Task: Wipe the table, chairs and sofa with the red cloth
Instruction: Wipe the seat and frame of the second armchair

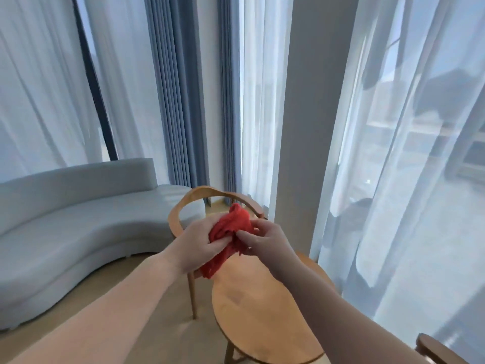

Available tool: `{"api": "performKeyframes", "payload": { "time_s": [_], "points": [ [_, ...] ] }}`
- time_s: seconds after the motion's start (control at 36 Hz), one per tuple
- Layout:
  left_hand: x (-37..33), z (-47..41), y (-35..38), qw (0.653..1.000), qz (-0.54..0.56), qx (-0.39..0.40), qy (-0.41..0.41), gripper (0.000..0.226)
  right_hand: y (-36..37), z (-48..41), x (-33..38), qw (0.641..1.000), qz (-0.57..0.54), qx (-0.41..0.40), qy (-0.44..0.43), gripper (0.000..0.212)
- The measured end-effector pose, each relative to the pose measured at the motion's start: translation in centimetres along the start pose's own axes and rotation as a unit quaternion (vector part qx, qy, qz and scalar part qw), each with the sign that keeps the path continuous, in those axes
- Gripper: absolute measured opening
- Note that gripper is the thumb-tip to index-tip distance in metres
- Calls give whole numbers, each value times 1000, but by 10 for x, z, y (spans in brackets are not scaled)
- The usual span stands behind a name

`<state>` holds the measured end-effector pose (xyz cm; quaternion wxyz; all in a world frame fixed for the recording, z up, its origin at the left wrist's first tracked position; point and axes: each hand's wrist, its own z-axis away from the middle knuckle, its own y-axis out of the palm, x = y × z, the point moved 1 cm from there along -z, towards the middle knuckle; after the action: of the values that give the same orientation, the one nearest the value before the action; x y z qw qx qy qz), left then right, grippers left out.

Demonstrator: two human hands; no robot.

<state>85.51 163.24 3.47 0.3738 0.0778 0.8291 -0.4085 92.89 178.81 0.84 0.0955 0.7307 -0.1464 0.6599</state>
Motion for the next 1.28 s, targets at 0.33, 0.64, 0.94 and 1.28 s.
{"api": "performKeyframes", "payload": {
  "time_s": [0.33,0.64,0.94,1.28],
  "points": [
    [56,18,-92,995,92,17,-31,54,95,-34,24,991,114,-46,-57,6],
    [132,46,-190,993,-114,-10,18,52,185,-69,40,928,350,-59,-111,15],
    [181,11,-239,992,-92,-72,-46,35,209,-122,79,900,424,88,-54,22],
    [218,-58,-231,991,-93,-13,-92,27,161,-231,45,945,326,23,-25,10]
  ]
}}
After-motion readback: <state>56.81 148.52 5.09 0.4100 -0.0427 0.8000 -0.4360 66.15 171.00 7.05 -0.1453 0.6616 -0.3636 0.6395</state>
